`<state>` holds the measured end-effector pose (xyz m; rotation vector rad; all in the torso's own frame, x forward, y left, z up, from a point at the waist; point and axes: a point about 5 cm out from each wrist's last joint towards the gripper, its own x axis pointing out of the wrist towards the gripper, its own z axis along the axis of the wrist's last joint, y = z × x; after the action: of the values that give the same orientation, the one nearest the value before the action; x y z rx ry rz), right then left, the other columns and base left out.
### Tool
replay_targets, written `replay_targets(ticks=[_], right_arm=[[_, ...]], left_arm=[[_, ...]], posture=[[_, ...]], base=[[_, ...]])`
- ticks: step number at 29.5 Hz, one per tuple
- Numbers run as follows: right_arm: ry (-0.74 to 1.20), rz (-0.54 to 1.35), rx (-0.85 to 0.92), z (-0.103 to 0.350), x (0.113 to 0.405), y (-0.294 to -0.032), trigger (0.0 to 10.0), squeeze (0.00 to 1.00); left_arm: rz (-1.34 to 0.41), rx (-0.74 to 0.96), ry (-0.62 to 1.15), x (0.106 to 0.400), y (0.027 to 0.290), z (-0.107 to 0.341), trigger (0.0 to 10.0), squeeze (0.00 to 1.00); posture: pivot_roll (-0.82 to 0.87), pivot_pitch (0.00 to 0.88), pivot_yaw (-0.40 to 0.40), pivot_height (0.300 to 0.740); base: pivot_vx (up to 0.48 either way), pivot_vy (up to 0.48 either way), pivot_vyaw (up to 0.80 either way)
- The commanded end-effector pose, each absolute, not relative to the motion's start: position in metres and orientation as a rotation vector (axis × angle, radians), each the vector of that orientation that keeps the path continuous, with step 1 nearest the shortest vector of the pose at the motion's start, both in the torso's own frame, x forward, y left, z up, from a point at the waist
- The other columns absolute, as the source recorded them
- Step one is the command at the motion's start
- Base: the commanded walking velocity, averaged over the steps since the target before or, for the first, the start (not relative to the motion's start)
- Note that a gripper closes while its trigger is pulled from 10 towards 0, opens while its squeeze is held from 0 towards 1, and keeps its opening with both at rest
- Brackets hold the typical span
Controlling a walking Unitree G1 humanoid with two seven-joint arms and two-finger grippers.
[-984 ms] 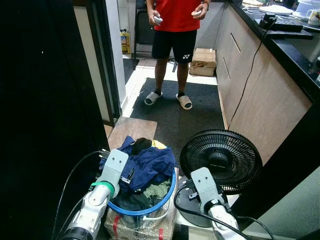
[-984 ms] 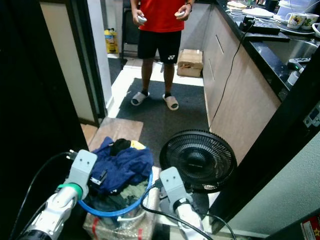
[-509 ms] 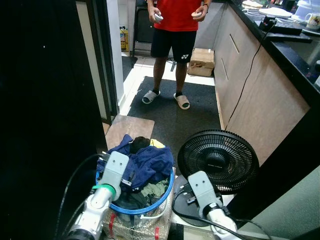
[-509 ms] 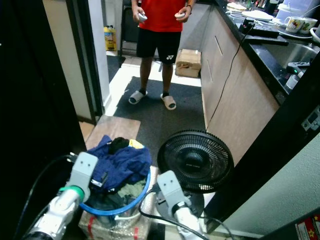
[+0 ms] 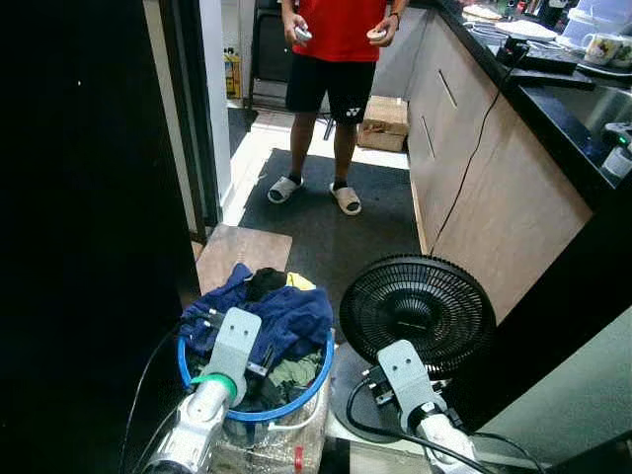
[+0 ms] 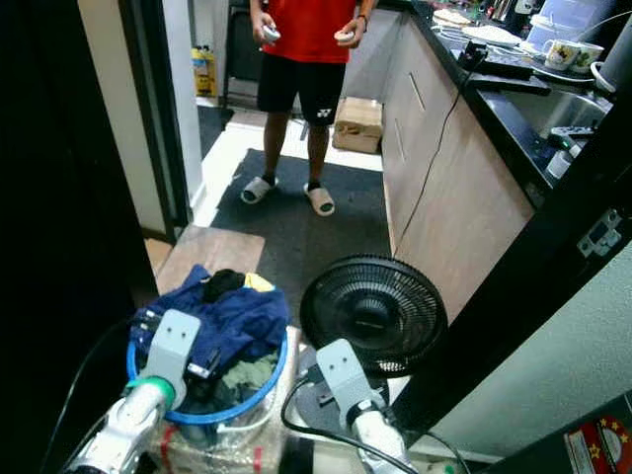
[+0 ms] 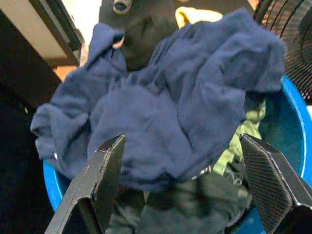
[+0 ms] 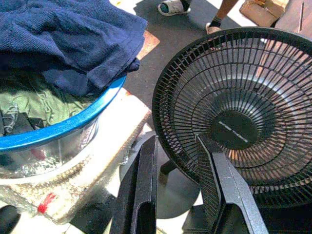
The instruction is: Clothes washing
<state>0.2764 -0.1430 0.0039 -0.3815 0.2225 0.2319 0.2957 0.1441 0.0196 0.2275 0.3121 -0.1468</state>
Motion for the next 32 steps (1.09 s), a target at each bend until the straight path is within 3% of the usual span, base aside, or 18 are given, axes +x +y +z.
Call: replay_targets(ticks=[1,12,32], right_arm=[[0.250,0.224,-0.382,-0.003,0.270,-0.146,10.0,0.00],[0.205,0.238,-0.396,0.002,0.274,-0.132,10.0,0.00],[0.206,0.256,-0.413,0.001,0.274,-0.130,10.0,0.00]], left_arm=[[-0.159,0.235,0.333,0.290,0.144,0.013,10.0,0.00],[-0.193,0.253,0.310,0.297,0.136,0.018,10.0,0.00],[-0.191,0.255,0.311,0.297,0.137,0.016,10.0,0.00]], posture=[[0.04,0.000,-0.021,0.740],[0.05,0.000,-0.003,0.740],[0.05,0.000,-0.011,0.740]], base=[[0.000,0.000,0.00],[0.000,0.000,0.00],[0.000,0.000,0.00]])
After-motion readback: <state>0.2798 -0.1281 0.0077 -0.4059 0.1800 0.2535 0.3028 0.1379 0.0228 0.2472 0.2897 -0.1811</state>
